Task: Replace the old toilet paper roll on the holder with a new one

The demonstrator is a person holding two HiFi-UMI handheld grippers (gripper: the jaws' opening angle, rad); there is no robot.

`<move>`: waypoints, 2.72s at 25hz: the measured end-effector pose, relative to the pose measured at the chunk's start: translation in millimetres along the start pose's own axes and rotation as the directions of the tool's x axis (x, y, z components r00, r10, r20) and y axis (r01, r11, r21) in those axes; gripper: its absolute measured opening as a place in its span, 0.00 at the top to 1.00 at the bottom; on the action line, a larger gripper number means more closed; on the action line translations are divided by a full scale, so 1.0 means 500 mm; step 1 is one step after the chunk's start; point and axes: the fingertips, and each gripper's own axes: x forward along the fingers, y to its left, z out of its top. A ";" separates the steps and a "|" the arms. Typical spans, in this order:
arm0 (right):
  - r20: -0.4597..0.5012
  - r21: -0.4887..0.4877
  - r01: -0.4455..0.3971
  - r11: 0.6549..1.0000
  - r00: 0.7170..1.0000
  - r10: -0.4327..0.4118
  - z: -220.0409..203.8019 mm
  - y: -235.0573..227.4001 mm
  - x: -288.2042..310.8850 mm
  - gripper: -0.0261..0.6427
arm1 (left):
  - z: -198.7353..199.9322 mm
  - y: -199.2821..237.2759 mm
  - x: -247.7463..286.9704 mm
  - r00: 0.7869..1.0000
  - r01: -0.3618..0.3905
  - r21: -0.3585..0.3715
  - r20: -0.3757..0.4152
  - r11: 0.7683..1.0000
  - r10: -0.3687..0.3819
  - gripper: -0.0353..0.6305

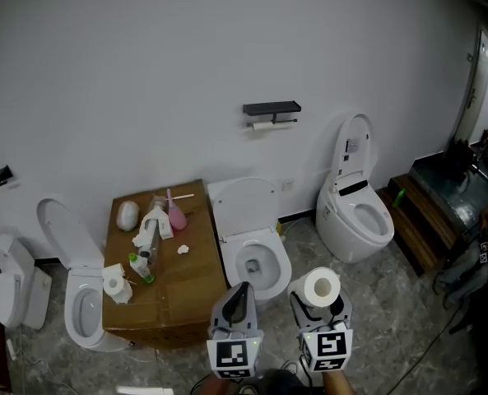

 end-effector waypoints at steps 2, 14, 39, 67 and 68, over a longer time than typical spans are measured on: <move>0.000 0.024 -0.014 1.000 1.000 0.014 -0.006 -0.017 0.030 0.44 | -0.010 -0.002 0.033 1.000 -0.003 0.006 -0.004 1.000 0.003 0.93; 0.028 0.091 -0.074 0.993 0.997 0.072 0.013 -0.253 0.234 0.44 | -0.014 -0.076 0.318 0.997 -0.071 0.035 -0.017 0.997 0.072 0.93; 0.016 0.029 -0.156 0.987 0.988 0.156 0.003 -0.508 0.533 0.44 | -0.046 -0.150 0.702 0.991 -0.135 0.021 -0.008 0.991 0.135 0.93; -0.015 0.002 -0.158 0.988 0.987 0.158 0.089 -0.401 1.093 0.44 | -0.050 0.241 1.123 0.993 -0.121 -0.022 0.013 0.992 0.121 0.93; -0.015 0.000 -0.161 0.987 0.987 0.161 0.091 -0.400 1.103 0.44 | -0.050 0.247 1.132 0.992 -0.124 -0.023 0.011 0.992 0.125 0.93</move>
